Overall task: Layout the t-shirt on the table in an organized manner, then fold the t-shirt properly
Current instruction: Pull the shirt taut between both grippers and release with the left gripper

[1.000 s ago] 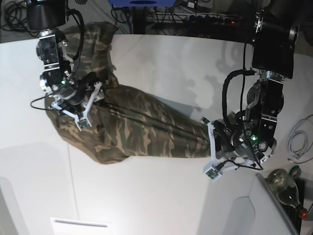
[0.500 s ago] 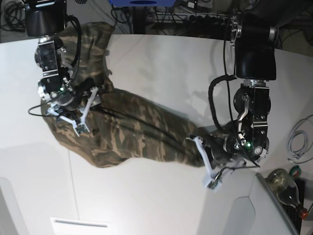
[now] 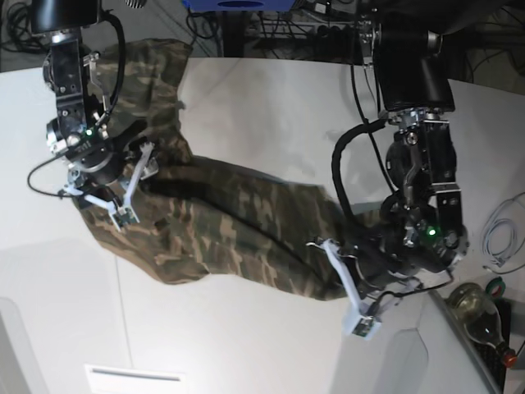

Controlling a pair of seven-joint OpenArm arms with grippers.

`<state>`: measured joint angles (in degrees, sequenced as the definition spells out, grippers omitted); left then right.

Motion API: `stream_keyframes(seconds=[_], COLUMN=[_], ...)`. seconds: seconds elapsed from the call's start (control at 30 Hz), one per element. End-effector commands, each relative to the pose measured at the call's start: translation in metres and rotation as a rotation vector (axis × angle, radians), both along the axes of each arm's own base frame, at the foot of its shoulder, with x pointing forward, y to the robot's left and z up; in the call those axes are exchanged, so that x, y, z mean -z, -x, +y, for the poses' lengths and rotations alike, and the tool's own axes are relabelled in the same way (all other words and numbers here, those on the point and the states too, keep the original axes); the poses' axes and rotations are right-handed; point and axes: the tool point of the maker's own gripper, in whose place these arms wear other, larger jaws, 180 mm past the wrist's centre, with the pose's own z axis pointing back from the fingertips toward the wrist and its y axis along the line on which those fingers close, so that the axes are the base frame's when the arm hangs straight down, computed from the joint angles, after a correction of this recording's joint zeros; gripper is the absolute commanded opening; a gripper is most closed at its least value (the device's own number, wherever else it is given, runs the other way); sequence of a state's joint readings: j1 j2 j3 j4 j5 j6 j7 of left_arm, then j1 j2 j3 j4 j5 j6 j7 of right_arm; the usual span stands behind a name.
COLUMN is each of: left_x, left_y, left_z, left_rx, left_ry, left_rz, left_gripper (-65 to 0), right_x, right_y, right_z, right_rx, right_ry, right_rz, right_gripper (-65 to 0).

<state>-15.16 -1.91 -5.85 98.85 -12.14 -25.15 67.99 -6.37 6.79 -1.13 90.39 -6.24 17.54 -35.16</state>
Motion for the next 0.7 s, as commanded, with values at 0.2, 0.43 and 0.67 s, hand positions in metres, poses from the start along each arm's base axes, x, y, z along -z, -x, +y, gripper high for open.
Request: stream_keyframes(seconds=[0.2,0.43,0.67], left_x=[0.036,0.09,0.099], left_y=[-0.044,-0.059,-0.061], left_z=[-0.013,-0.012,-0.007], left_rx=[-0.029,-0.064,-0.085], left_ry=[0.143,0.176,0.195], left_rz=[-0.023,0.01,0.005], left_gripper=[-65.0,-65.0,-42.9], right_x=[0.013,0.023,-0.009], right_y=[-0.027,-0.023,-0.009], right_z=[-0.009,-0.01,0.001], right_rx=[0.025,0.031,0.004], right_ry=[0.004,0.003,-0.01], right_rz=[0.017,0.05,-0.044], right_gripper=[-23.7,-23.6,-23.1])
